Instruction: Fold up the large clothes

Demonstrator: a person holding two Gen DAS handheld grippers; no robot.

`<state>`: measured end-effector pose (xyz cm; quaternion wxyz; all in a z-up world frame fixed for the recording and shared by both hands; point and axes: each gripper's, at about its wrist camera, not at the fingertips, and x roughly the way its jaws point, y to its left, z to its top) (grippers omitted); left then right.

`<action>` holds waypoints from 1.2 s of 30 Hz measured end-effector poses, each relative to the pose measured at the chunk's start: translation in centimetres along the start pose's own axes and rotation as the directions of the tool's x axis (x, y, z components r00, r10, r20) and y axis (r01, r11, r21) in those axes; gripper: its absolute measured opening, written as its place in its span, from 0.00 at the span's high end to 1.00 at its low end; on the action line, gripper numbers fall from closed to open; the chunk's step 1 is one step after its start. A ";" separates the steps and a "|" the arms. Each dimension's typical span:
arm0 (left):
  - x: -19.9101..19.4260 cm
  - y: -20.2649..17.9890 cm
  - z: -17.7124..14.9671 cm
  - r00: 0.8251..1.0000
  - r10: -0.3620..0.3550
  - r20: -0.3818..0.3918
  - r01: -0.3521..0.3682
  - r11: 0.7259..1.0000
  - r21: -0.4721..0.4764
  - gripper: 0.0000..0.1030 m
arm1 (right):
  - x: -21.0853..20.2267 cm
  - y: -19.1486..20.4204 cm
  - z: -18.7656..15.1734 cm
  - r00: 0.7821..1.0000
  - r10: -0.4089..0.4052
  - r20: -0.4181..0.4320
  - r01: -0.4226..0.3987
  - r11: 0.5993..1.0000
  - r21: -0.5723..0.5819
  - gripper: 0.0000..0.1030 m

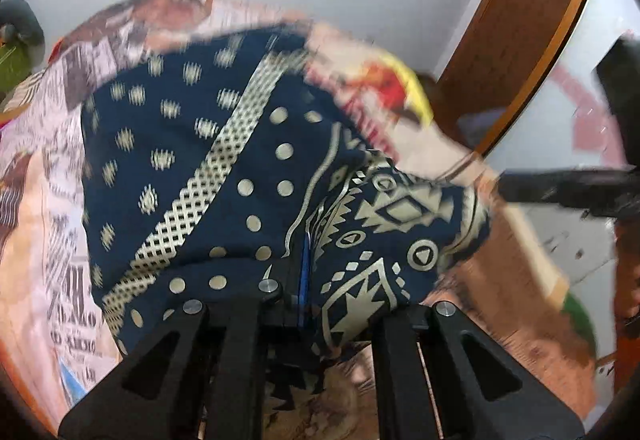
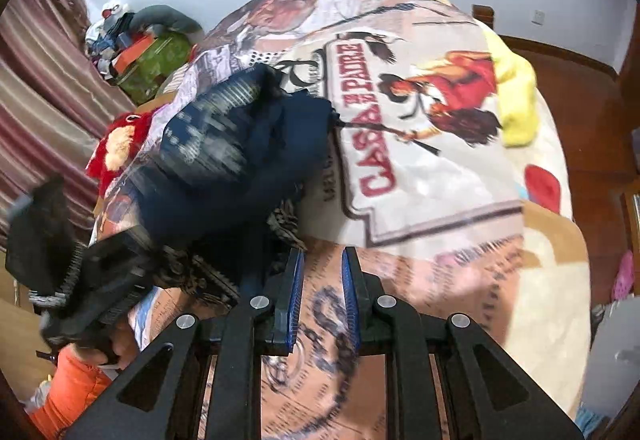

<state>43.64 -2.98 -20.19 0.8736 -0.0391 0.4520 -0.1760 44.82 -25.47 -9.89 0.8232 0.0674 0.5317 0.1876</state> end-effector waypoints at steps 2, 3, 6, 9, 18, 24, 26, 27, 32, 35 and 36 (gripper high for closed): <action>-0.7 0.6 -0.4 1.000 -0.020 -0.002 0.020 1.000 -0.005 0.92 | -0.3 -0.1 -0.7 1.000 0.001 0.002 -0.001 1.000 -0.005 0.85; -1.0 0.9 -0.5 1.000 -0.027 -0.002 0.027 1.000 -0.007 0.92 | -0.5 -0.1 -1.0 1.000 0.003 0.002 -0.003 1.000 -0.008 0.85; -2.3 1.4 -0.7 0.999 -0.039 -0.006 0.039 0.999 0.017 0.92 | -0.6 0.5 -1.0 1.000 0.029 0.006 -0.029 0.999 -0.017 0.85; -2.8 0.9 -1.2 1.000 0.002 -0.018 -0.001 0.998 0.070 0.92 | -0.4 2.0 -0.1 0.997 0.077 0.023 -0.077 0.997 -0.027 0.85; -4.4 1.2 -3.9 0.997 -0.007 -0.079 0.010 0.999 0.050 0.65 | 8.3 8.0 1.0 0.990 0.014 -0.142 -0.038 0.986 -0.165 0.85; -8.3 2.7 -3.8 0.998 -0.046 -0.048 0.046 0.999 0.004 0.41 | 10.7 7.9 -1.1 0.994 -0.033 -0.103 0.006 0.968 -0.250 0.71; -9.2 3.9 -3.2 1.000 0.026 0.011 -0.026 0.999 -0.021 0.32 | 10.5 7.6 -1.3 0.992 -0.094 -0.080 0.071 0.963 -0.261 0.17; -9.4 4.5 -3.0 0.998 0.053 0.021 -0.052 0.998 -0.034 0.32 | 10.4 7.3 -1.4 0.986 -0.157 -0.061 0.136 0.954 -0.267 0.05; -7.3 8.7 -2.2 0.996 0.092 -0.009 -0.092 0.981 -0.168 0.32 | 10.5 4.4 -2.5 0.989 -0.090 -0.115 0.067 0.979 -0.191 0.00; -5.2 10.1 -2.8 0.992 0.108 -0.067 -0.119 0.973 -0.199 0.31 | 10.1 3.0 -2.1 0.989 -0.032 -0.143 0.016 0.993 -0.114 0.00; -4.6 10.4 -3.1 0.993 0.089 -0.074 -0.103 0.972 -0.210 0.30 | 9.8 2.8 -1.9 0.989 -0.023 -0.143 0.009 0.995 -0.098 0.00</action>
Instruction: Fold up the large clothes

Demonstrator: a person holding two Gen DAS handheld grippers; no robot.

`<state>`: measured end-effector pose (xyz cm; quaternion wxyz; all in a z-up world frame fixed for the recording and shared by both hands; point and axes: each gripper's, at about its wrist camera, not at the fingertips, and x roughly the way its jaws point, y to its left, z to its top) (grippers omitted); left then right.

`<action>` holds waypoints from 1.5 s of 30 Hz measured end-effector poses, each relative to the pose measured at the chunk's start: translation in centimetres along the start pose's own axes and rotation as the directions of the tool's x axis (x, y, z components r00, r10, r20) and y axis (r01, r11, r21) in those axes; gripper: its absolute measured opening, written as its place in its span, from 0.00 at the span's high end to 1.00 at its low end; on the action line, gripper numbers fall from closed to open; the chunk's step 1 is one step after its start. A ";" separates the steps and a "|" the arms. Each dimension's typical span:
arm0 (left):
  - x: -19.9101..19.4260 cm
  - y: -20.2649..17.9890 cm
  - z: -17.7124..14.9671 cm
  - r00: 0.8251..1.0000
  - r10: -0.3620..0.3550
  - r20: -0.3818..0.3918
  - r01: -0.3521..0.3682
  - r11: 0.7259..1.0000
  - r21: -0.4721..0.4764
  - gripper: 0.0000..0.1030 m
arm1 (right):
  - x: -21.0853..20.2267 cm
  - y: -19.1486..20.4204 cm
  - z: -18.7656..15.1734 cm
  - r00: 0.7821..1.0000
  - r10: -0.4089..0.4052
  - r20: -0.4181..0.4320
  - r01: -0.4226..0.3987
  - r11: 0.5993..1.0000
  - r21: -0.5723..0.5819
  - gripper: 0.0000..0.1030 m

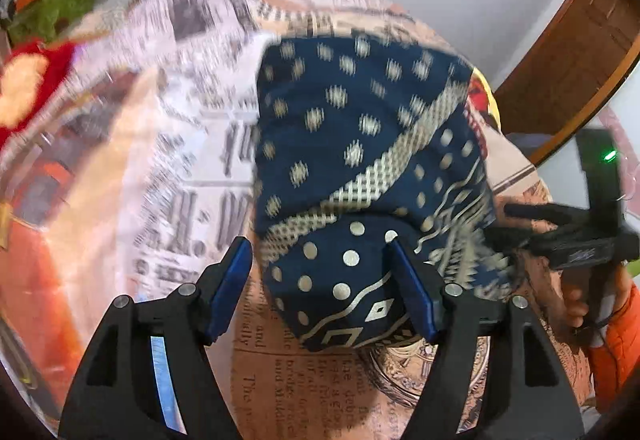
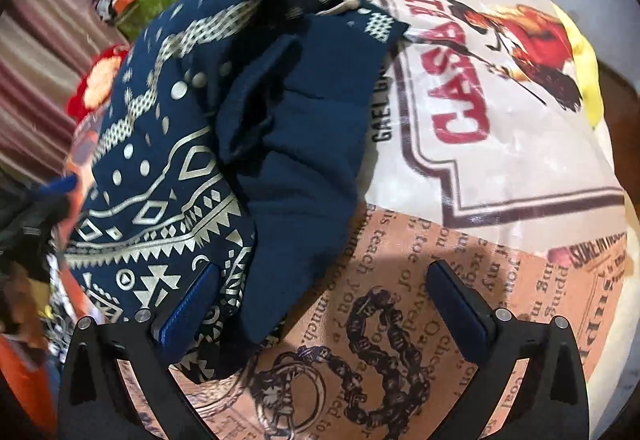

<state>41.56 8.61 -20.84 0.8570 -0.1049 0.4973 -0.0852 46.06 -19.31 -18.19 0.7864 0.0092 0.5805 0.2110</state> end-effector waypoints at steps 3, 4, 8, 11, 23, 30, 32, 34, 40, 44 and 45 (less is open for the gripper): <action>1.9 0.8 -1.0 0.998 -0.063 -0.028 0.061 0.996 -0.068 0.17 | -1.4 -0.3 0.6 0.999 0.048 0.027 -0.048 0.999 0.023 0.00; 2.3 0.8 -1.3 0.995 -0.087 -0.045 0.083 0.993 -0.079 0.16 | -1.7 -0.2 0.9 0.998 0.049 0.034 -0.049 0.999 0.022 0.00; 2.4 -1.1 -2.4 0.999 -0.009 -0.049 0.012 0.998 0.064 0.15 | -2.8 0.1 2.2 0.997 0.053 0.060 -0.054 0.998 0.014 0.00; 0.8 -0.9 -1.7 0.999 -0.030 -0.039 0.032 0.997 0.066 0.16 | -2.3 0.9 3.3 0.997 0.060 0.053 -0.061 0.998 0.025 0.00; 2.3 4.4 5.2 0.993 -0.115 -0.025 0.112 0.987 -0.116 0.15 | 0.9 3.5 5.6 0.998 0.046 0.029 -0.046 0.999 -0.030 0.00; 6.5 6.0 5.1 0.948 -0.313 -0.048 0.292 0.922 -0.255 0.02 | 4.0 1.7 6.2 0.985 0.165 -0.043 -0.163 0.985 0.047 0.00; 7.8 6.2 5.1 0.932 -0.357 -0.060 0.327 0.903 -0.279 0.00 | 4.7 0.8 6.6 0.972 0.231 -0.048 -0.226 0.970 0.090 0.00; 9.1 6.5 5.2 0.910 -0.409 -0.071 0.369 0.875 -0.312 0.00 | 4.8 0.5 7.0 0.966 0.255 -0.036 -0.251 0.964 0.085 0.00; 10.6 6.1 5.3 0.880 -0.467 -0.082 0.419 0.847 -0.328 0.00 | 5.4 1.5 7.7 0.969 0.249 -0.001 -0.249 0.968 0.033 0.00; 10.6 5.7 5.4 0.876 -0.477 -0.069 0.433 0.842 -0.321 0.09 | 5.5 1.8 7.7 0.965 0.259 0.034 -0.260 0.965 0.025 0.11; 10.3 5.5 5.3 0.880 -0.470 -0.062 0.430 0.847 -0.312 0.10 | 5.4 1.8 7.6 0.963 0.266 0.041 -0.267 0.963 0.024 0.13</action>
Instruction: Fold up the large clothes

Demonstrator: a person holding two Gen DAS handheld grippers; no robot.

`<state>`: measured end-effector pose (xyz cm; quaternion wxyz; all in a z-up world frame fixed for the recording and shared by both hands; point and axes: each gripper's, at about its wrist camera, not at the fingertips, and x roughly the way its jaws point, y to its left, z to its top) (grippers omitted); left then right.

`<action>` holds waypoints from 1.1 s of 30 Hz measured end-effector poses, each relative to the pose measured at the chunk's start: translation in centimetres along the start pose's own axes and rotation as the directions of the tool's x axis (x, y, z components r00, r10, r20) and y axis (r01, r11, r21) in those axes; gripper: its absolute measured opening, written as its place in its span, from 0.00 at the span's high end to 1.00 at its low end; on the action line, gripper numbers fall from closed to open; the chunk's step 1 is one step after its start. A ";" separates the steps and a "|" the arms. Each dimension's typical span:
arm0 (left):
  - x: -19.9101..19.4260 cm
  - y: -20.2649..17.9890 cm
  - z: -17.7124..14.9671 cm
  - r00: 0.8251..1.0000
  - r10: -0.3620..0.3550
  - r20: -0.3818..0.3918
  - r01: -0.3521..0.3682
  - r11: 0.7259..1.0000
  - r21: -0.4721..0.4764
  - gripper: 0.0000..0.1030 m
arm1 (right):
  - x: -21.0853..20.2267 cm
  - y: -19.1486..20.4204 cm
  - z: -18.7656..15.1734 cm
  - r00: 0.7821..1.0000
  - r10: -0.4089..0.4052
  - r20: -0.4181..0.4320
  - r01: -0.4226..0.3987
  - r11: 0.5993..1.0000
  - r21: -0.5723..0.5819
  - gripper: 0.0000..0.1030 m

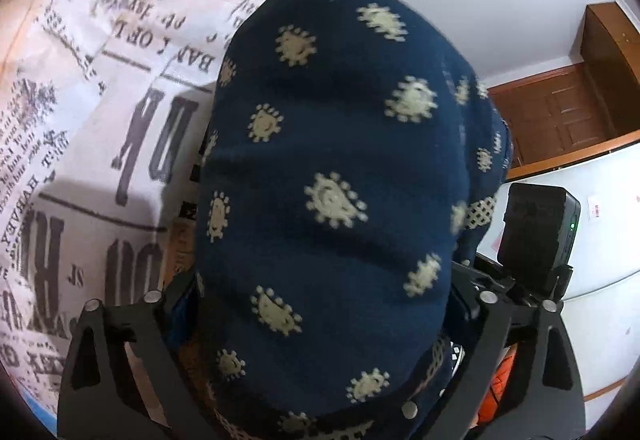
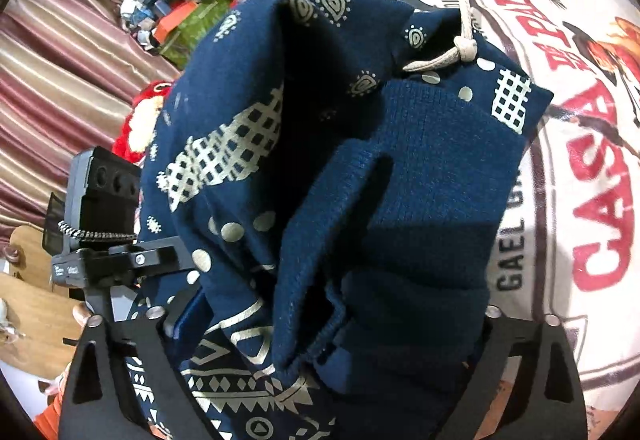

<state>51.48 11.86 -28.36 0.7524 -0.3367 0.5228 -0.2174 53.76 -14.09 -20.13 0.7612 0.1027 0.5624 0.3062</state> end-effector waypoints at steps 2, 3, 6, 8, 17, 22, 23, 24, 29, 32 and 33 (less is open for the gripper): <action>-0.3 -0.5 -0.3 1.000 0.005 0.015 -0.005 1.000 0.004 0.15 | -0.3 0.1 -0.4 0.999 0.030 0.015 -0.030 1.000 0.003 0.27; -0.5 -0.6 -0.3 1.000 0.005 0.019 -0.005 1.000 0.001 0.16 | -0.6 -0.3 -0.5 0.999 0.046 0.017 -0.045 0.999 -0.002 0.32; -1.6 -1.5 -1.0 0.999 0.022 0.040 -0.022 0.999 0.023 0.21 | -1.0 0.5 -0.7 0.997 0.074 0.015 -0.074 0.997 -0.023 0.48; -2.4 -2.5 -1.2 0.998 0.034 0.049 -0.036 0.998 0.043 0.24 | -1.3 1.4 -0.9 0.997 0.078 0.020 -0.076 0.996 -0.050 0.53; -8.8 -7.6 -2.6 0.990 0.068 0.122 -0.083 0.988 0.128 0.26 | -4.4 5.6 -1.7 0.991 0.125 0.046 -0.120 0.989 -0.083 0.55; -13.8 -10.3 -4.2 0.980 0.055 0.193 -0.086 0.984 0.156 0.26 | -8.5 9.6 -2.8 0.986 0.139 0.094 -0.125 0.982 -0.141 0.55; -15.0 -10.7 -4.4 0.977 0.053 0.206 -0.086 0.983 0.159 0.26 | -9.0 10.7 -3.0 0.985 0.138 0.103 -0.121 0.981 -0.153 0.55; -15.9 -11.1 -4.8 0.974 0.051 0.219 -0.088 0.983 0.162 0.26 | -9.8 11.4 -3.4 0.984 0.137 0.112 -0.118 0.979 -0.165 0.55; -20.2 -11.6 -6.5 0.958 0.060 0.280 -0.108 0.981 0.160 0.26 | -12.0 16.7 -4.6 0.980 0.145 0.138 -0.111 0.968 -0.224 0.55; -22.9 -10.6 -7.8 0.953 0.068 0.297 -0.114 0.984 0.140 0.26 | -12.2 19.4 -5.2 0.980 0.152 0.132 -0.116 0.963 -0.243 0.55; -23.6 -10.2 -8.3 0.951 0.071 0.300 -0.115 0.984 0.133 0.26 | -12.1 20.2 -5.5 0.980 0.153 0.130 -0.117 0.962 -0.248 0.55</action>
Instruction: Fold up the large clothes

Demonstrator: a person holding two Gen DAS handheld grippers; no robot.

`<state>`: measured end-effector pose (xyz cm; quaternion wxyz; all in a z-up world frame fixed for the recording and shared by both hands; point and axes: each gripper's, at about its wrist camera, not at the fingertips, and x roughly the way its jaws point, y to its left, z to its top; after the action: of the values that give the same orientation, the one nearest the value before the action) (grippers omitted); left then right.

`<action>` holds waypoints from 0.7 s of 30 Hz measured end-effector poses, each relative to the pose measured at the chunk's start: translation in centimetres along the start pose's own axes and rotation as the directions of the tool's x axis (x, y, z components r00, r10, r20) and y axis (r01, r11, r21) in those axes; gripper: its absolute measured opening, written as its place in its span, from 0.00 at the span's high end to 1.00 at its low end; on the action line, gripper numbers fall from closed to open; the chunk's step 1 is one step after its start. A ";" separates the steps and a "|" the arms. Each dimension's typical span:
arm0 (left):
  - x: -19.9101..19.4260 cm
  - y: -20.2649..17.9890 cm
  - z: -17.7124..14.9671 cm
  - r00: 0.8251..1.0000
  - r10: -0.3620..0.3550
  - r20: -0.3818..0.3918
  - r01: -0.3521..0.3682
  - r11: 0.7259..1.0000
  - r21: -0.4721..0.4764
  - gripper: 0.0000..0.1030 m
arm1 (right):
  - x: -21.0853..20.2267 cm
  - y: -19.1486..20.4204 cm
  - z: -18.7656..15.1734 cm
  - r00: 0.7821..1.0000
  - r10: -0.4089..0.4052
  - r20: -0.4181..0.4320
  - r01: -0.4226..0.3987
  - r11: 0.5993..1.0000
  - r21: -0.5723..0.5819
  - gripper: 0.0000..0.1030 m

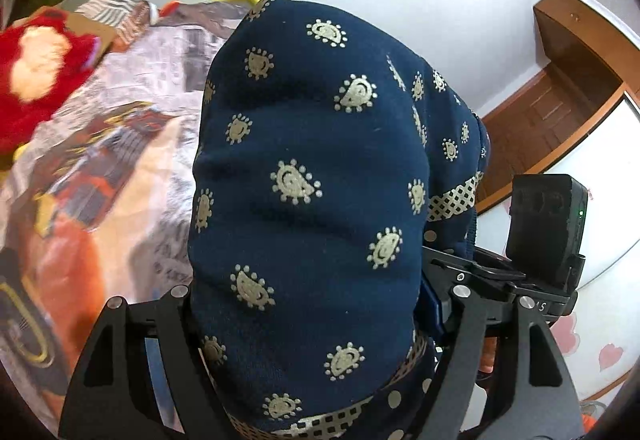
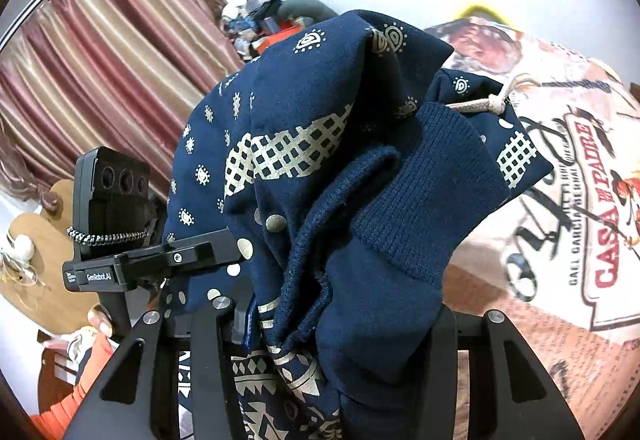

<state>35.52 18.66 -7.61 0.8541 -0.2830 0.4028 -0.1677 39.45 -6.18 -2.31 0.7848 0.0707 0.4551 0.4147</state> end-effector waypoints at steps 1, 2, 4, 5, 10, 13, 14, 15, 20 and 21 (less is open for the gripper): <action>-0.9 0.7 -0.5 1.000 0.005 0.002 -0.005 1.000 -0.009 0.26 | 0.4 0.9 -0.2 1.000 0.003 -0.005 -0.003 1.000 -0.005 0.55; -1.2 1.6 -0.9 1.000 0.009 0.003 -0.009 1.000 -0.018 0.26 | 0.8 1.5 -0.4 1.000 0.004 -0.010 -0.004 1.000 -0.010 0.55; -2.3 2.7 -2.0 1.000 0.015 -0.002 -0.015 0.999 -0.039 0.26 | 2.3 3.0 -0.4 1.000 0.009 -0.026 -0.009 1.000 -0.012 0.55; -2.6 3.5 -2.6 1.000 0.019 -0.007 -0.020 0.998 -0.052 0.26 | 2.8 3.5 -0.7 0.999 0.011 -0.034 -0.011 1.000 -0.011 0.55; -3.0 7.8 -5.3 0.997 0.043 -0.059 -0.050 0.992 -0.118 0.26 | 6.8 5.0 -2.7 0.996 0.013 -0.090 -0.011 1.000 0.014 0.55; -1.3 10.7 -6.8 0.992 0.066 -0.112 -0.082 0.985 -0.151 0.26 | 9.6 4.8 -4.3 0.990 0.015 -0.140 -0.008 0.998 0.055 0.55; -0.9 11.5 -7.2 0.990 0.068 -0.125 -0.087 0.984 -0.159 0.26 | 10.7 4.3 -4.7 0.987 0.012 -0.160 -0.001 0.998 0.070 0.55; -0.2 12.3 -7.4 0.988 0.069 -0.141 -0.092 0.981 -0.168 0.26 | 11.5 4.1 -5.1 0.985 0.008 -0.175 0.006 0.997 0.081 0.55; 4.4 14.9 -8.5 0.971 0.058 -0.232 -0.108 0.972 -0.208 0.26 | 15.2 1.4 -6.8 0.967 -0.034 -0.251 0.070 0.988 0.136 0.55; 5.0 15.3 -8.8 0.967 0.056 -0.248 -0.111 0.971 -0.213 0.26 | 15.7 0.8 -7.0 0.964 -0.038 -0.263 0.080 0.985 0.150 0.55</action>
<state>32.69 25.02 -24.59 0.7678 -0.3383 0.5313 -0.1176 37.41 3.72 -16.27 0.7224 0.0648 0.5873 0.3592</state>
